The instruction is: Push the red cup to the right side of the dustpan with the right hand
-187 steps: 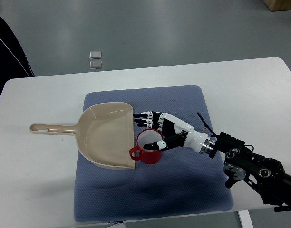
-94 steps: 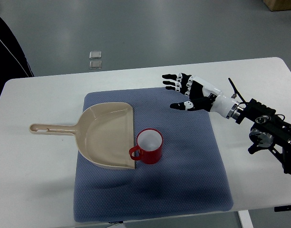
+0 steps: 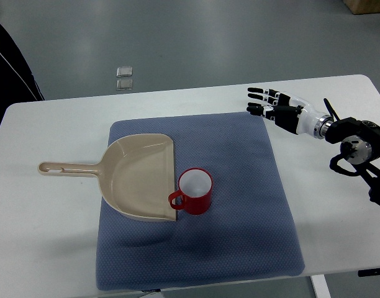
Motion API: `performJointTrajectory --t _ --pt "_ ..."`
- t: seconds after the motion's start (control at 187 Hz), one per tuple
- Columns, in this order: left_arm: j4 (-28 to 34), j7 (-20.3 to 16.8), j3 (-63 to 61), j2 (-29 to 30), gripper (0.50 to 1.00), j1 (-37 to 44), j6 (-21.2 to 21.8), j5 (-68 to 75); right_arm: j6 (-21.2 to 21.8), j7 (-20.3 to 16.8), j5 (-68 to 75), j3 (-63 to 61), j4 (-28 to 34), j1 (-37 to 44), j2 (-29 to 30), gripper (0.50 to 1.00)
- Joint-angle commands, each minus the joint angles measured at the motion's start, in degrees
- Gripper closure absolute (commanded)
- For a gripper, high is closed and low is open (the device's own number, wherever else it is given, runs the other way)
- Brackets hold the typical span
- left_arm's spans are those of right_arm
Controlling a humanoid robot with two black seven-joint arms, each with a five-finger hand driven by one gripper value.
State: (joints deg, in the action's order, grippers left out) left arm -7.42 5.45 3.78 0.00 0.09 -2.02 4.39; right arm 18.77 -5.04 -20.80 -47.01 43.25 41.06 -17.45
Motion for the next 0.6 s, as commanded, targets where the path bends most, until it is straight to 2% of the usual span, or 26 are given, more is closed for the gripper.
performJointTrajectory --t 0.0,0.112,0.219,0.592 --pt "-0.1 0.0 0.0 0.0 0.500 0.0 0.0 0.0 -1.6 -3.3 4.3 0.2 -0.2 1.5 0.3 0.568" --pt "0.0 0.0 0.0 0.0 0.500 0.0 0.0 0.0 -2.9 -6.3 7.6 0.2 -1.0 3.1 0.4 0.568" --pt "0.0 0.0 0.0 0.0 0.500 0.0 0.0 0.0 -3.0 -6.5 10.2 0.2 -1.2 3.1 0.5 0.568" --pt "0.0 0.0 0.0 0.0 0.500 0.0 0.0 0.0 -2.1 -3.0 10.5 0.2 -1.1 2.5 1.0 0.566"
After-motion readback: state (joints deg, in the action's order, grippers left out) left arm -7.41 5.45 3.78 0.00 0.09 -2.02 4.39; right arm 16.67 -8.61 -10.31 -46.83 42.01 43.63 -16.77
